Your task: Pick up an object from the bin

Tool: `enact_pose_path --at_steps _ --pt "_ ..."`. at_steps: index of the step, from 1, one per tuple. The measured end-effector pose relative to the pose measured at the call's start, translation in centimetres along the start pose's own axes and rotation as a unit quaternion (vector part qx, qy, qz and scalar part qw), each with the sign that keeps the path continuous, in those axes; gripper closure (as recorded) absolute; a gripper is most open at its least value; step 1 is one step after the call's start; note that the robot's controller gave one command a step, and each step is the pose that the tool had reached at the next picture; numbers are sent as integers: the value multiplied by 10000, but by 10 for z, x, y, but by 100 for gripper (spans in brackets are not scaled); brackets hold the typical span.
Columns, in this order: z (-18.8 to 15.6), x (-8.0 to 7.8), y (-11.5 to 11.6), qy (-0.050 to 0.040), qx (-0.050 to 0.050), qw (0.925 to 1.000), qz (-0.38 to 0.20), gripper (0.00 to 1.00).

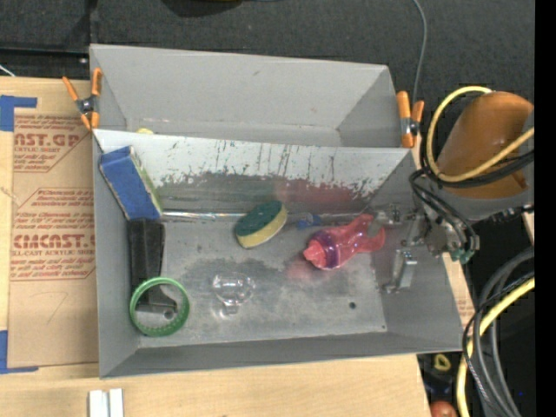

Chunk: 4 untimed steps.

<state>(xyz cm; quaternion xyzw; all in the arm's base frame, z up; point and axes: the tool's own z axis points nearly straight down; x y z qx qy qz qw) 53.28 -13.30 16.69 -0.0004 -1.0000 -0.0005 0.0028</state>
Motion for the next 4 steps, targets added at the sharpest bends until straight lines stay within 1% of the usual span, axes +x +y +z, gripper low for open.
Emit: enact_pose_path --at_steps 1,2,3,4 --pt "-4 -2 1 -36 7 10000 -9 0" --pt "99 -62 11 -34 -1 9999 -151 0" --pt "97 -61 15 -72 17 9994 -341 0" --pt "97 -63 12 -57 7 9998 -184 0"
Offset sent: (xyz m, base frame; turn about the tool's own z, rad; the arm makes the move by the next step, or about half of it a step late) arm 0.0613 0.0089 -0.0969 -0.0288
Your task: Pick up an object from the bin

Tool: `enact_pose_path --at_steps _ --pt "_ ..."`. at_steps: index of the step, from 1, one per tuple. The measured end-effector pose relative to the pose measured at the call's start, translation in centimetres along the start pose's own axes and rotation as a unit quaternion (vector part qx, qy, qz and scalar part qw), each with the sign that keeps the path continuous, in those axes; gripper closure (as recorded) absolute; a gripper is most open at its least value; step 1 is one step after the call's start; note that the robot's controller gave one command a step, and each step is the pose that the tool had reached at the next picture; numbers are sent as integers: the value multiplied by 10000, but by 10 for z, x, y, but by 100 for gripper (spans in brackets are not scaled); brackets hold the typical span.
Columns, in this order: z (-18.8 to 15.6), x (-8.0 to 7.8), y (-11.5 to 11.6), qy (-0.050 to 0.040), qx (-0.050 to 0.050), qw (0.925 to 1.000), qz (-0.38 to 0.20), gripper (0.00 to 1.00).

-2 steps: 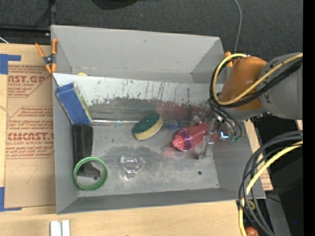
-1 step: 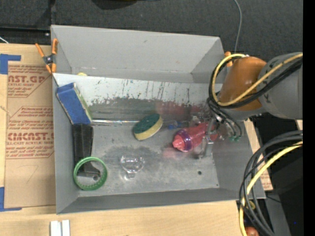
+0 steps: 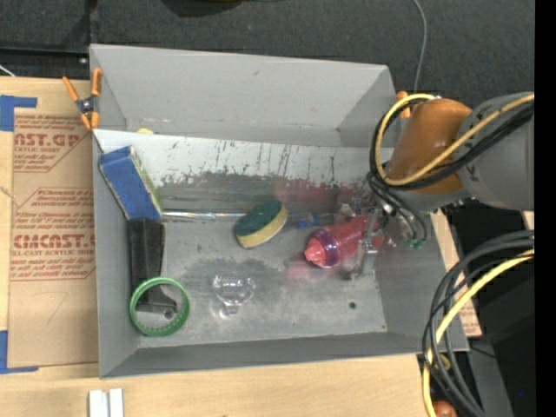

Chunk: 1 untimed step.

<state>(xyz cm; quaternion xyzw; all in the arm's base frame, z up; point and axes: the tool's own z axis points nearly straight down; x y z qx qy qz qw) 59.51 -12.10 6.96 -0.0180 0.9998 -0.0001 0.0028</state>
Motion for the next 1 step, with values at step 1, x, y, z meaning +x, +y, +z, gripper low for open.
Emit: enact_pose_path --at_steps 1 --pt "0 1 2 -20 9 10000 -96 0"
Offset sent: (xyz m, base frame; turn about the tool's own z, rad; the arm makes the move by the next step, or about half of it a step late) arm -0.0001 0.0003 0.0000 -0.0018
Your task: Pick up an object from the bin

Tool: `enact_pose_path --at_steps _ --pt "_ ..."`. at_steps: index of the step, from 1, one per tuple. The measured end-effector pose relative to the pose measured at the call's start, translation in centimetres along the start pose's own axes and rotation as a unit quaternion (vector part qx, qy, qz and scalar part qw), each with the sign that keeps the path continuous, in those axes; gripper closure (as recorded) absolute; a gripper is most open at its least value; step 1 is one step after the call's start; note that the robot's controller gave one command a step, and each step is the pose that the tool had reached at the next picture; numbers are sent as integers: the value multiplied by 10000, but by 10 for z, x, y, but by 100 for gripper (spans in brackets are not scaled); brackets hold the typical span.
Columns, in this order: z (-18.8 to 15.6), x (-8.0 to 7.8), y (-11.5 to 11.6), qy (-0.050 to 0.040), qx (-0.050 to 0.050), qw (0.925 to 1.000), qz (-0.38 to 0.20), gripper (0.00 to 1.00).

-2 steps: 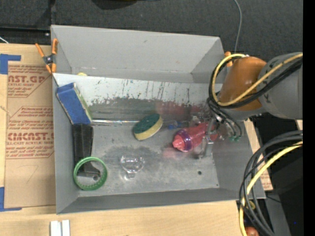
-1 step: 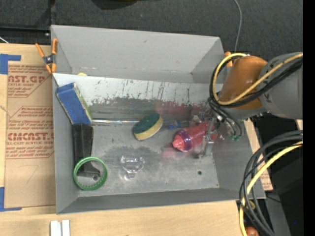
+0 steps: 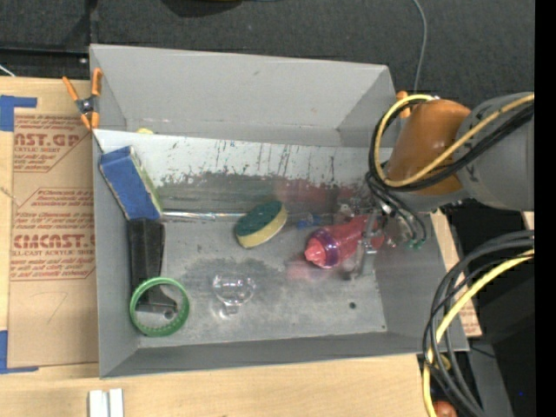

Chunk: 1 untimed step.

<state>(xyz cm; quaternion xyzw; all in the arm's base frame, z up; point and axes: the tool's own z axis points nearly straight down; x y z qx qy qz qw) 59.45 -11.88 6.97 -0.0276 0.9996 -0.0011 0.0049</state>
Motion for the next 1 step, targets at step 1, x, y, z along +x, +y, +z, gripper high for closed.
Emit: enact_pose_path --at_steps 1 --pt "0 -1 -1 8 -6 10000 81 100"
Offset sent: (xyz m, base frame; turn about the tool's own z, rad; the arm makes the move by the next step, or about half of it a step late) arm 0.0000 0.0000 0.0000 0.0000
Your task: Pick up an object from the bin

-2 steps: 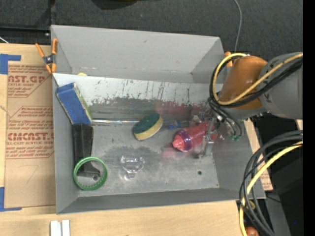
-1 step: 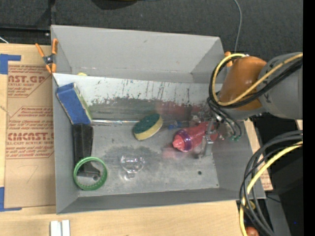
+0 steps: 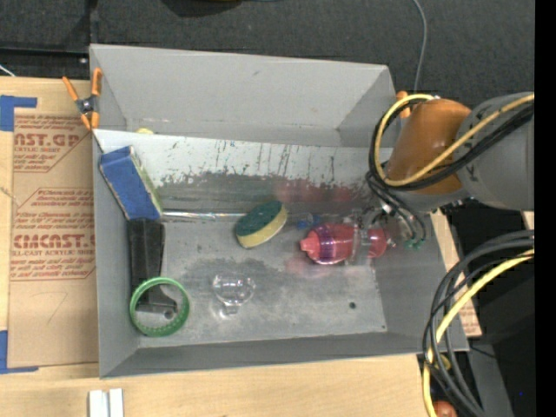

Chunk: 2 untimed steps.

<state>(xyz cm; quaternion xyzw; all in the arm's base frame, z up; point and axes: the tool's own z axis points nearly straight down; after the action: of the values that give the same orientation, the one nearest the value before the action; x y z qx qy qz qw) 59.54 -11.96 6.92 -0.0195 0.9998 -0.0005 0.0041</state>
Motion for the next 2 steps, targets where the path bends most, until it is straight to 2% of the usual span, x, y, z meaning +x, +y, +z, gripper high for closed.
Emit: enact_pose_path --at_steps 1,2 --pt "0 0 0 0 0 10000 2 100" --pt "-19 1 1 21 -5 10000 1 100"
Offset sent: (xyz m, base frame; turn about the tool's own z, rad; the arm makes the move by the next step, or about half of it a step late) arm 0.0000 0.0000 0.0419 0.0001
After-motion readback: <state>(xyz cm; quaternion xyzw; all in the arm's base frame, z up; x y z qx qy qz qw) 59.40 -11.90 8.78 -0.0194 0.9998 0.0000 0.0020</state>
